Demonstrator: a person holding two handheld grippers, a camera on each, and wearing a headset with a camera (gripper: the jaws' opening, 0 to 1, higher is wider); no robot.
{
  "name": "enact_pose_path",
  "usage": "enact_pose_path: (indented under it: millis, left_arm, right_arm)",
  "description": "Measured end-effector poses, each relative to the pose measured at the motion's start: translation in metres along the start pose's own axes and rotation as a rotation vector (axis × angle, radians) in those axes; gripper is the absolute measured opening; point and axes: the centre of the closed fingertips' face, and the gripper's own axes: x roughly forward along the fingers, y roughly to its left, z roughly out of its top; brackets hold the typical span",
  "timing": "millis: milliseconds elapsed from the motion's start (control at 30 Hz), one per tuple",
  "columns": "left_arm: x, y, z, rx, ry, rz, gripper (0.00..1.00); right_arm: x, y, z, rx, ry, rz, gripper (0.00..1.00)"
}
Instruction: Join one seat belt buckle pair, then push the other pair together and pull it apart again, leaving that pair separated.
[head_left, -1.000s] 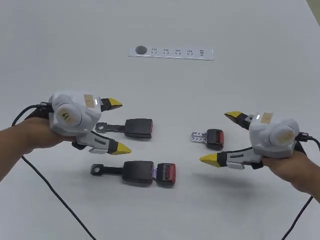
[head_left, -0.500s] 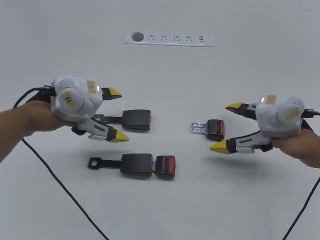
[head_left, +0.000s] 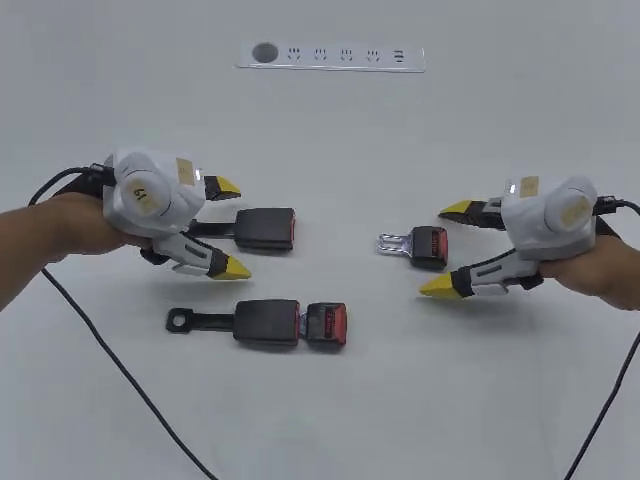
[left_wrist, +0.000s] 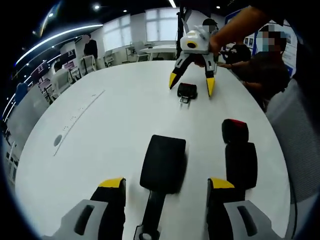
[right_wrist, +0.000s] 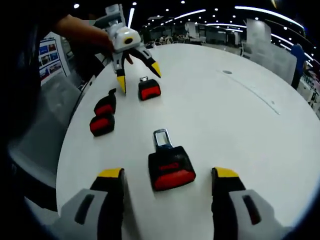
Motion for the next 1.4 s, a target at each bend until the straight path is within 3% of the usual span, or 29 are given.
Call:
enact_pose_path:
  millis: [200, 633, 800, 900, 1400]
  left_arm:
    - [0.004, 0.002, -0.002, 0.021, 0.011, -0.005, 0.58]
    - [0.01, 0.002, -0.001, 0.037, 0.005, -0.049, 0.57]
    - [0.011, 0.006, 0.002, 0.03, 0.001, -0.048, 0.41]
    - [0.014, 0.01, 0.002, 0.036, 0.0, -0.036, 0.34]
    - [0.014, 0.011, 0.003, 0.059, 0.012, -0.06, 0.34]
  right_arm:
    - [0.002, 0.0, 0.002, -0.013, -0.011, 0.011, 0.68]
    - [0.0, 0.001, -0.001, -0.072, 0.008, -0.001, 0.51]
    - [0.0, -0.003, 0.0, -0.086, 0.001, -0.009, 0.38]
    - [0.0, -0.004, -0.001, -0.092, -0.006, -0.004, 0.37]
    - [0.002, -0.004, 0.001, -0.082, -0.024, 0.008, 0.36]
